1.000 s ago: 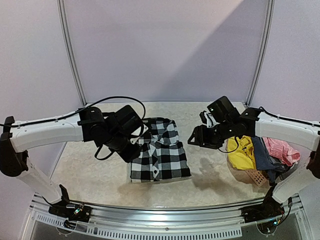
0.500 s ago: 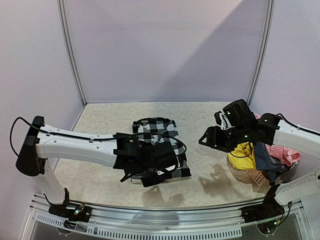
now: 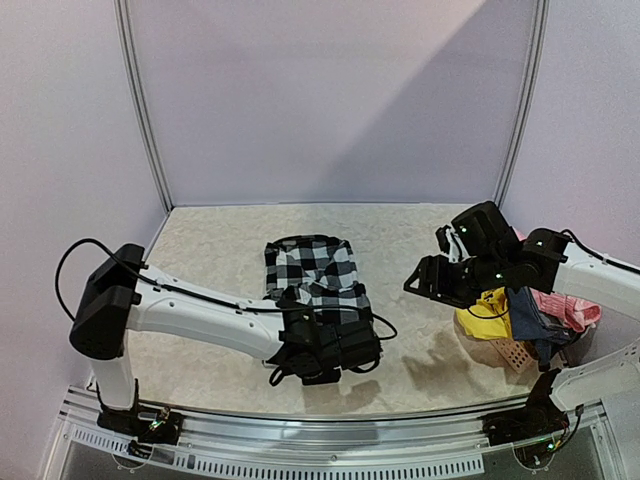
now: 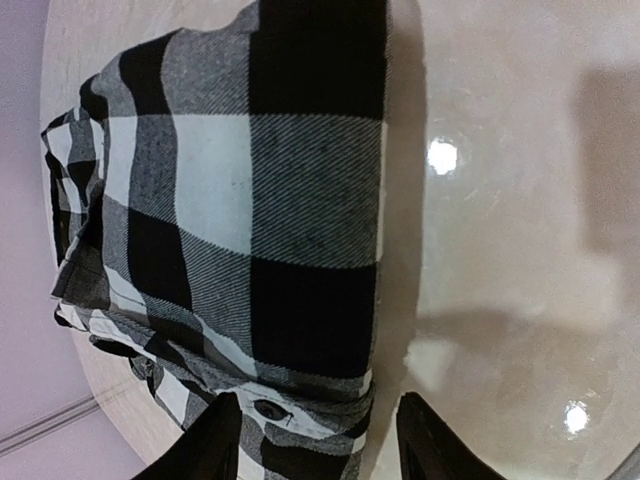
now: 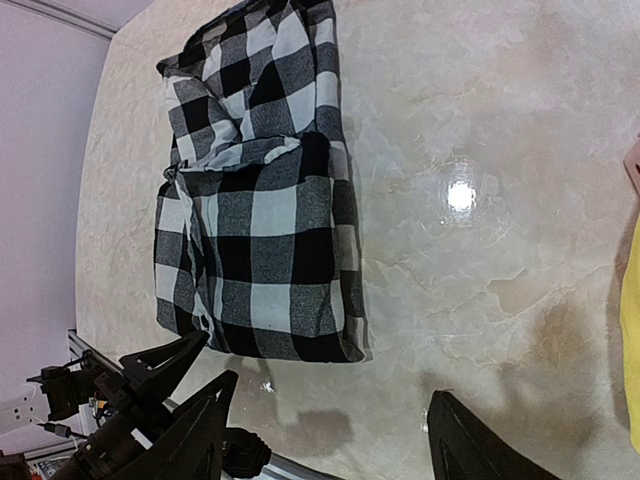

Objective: Fold and stack the mixed laundry pile
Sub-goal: Pick up the 2/3-rectangle-folded shirt from the center of the board, then fold the 2/3-rectangle-folded shirt at the center of the board.

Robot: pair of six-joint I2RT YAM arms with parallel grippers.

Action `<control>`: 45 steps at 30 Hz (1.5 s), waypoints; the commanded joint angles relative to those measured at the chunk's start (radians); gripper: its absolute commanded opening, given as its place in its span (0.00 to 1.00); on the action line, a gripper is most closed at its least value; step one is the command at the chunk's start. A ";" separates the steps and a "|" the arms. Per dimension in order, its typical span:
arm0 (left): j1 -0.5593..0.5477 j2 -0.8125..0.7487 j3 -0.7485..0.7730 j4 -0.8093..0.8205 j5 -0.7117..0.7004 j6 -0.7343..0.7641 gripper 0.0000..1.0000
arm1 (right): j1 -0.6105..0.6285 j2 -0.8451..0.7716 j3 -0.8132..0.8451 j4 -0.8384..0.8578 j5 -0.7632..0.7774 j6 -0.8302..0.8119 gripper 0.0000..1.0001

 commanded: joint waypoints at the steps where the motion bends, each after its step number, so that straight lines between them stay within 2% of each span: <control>1: -0.020 0.033 0.005 0.066 -0.018 0.041 0.54 | 0.007 -0.020 -0.007 -0.027 0.024 0.006 0.71; 13: -0.020 0.124 -0.008 0.163 -0.092 0.074 0.52 | 0.005 -0.025 0.006 -0.044 0.068 0.009 0.72; 22: 0.013 0.178 -0.023 0.224 -0.147 0.093 0.44 | 0.005 0.045 0.057 -0.052 0.058 -0.010 0.73; 25: 0.024 0.192 -0.021 0.248 -0.152 0.104 0.35 | 0.005 0.066 0.080 -0.058 0.058 -0.024 0.73; 30: 0.046 0.207 -0.005 0.245 -0.122 0.110 0.00 | 0.006 0.111 0.133 -0.076 0.058 -0.050 0.73; 38: 0.040 0.136 -0.005 0.155 -0.040 0.058 0.00 | 0.002 0.152 0.192 -0.090 0.060 -0.101 0.72; 45: -0.013 0.016 -0.053 0.049 -0.042 -0.054 0.00 | 0.000 0.174 0.235 -0.092 0.051 -0.143 0.71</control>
